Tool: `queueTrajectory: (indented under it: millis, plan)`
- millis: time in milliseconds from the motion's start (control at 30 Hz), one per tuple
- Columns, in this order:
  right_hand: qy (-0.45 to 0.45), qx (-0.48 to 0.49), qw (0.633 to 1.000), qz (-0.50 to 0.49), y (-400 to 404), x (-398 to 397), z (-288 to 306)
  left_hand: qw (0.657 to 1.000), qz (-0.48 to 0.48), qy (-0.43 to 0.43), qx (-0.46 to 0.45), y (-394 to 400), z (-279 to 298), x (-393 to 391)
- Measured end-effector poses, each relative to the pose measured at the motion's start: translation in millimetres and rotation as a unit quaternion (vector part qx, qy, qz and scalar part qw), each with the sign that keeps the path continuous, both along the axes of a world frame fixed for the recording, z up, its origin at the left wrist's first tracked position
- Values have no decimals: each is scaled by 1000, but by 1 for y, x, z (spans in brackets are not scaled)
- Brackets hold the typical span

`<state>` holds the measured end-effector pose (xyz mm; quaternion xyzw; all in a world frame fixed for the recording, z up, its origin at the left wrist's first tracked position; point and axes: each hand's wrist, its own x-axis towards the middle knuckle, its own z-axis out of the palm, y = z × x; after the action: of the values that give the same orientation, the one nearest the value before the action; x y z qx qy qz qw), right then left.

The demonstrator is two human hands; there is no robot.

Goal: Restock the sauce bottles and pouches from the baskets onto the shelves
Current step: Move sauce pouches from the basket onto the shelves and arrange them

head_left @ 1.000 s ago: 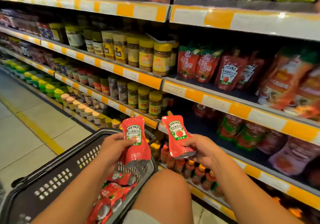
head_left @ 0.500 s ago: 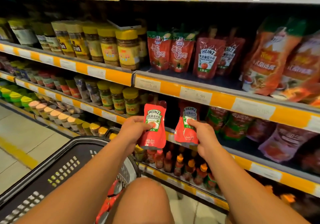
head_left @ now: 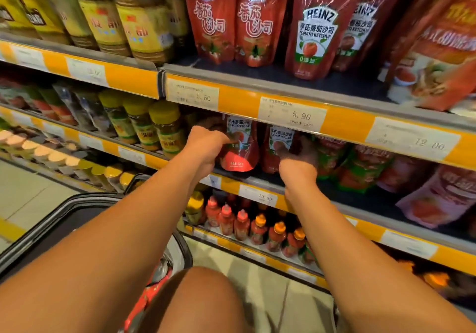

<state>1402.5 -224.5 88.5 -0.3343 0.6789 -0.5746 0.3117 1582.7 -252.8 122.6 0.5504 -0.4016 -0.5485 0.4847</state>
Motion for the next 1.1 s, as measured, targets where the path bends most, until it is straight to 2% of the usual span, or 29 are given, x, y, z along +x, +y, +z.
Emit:
queueTrajectory:
  millis: [100,333,433,600,700,867,933,967,1033,1100]
  plan:
    - [33,-12,999,6,-6,1,-7,999,0,14,-33,-6,-10,-11]
    - [96,-8,995,23,-7,-2,-13,996,-4,-13,-88,-11,-41,-16]
    - [166,16,985,49,0,-6,-12,993,-12,-39,-110,-10,-50,-13]
    - [282,94,951,87,8,-14,2,980,-64,-124,-145,-8,-54,-7]
    - [369,174,906,107,16,-19,11,968,-62,-198,-141,-9,-56,-1]
    - [475,192,854,97,31,-26,25,951,-51,-267,-149,-11,-59,6]
    - [457,181,865,98,30,-27,23,944,-57,-286,-152,-12,-61,9]
    - [408,169,891,105,28,-26,21,943,-61,-290,-154,-12,-61,10]
    - [259,136,950,112,27,-19,14,943,-67,-287,-157,-14,-63,11]
    - [133,98,981,98,24,-12,5,944,-72,-279,-160,-17,-65,11]
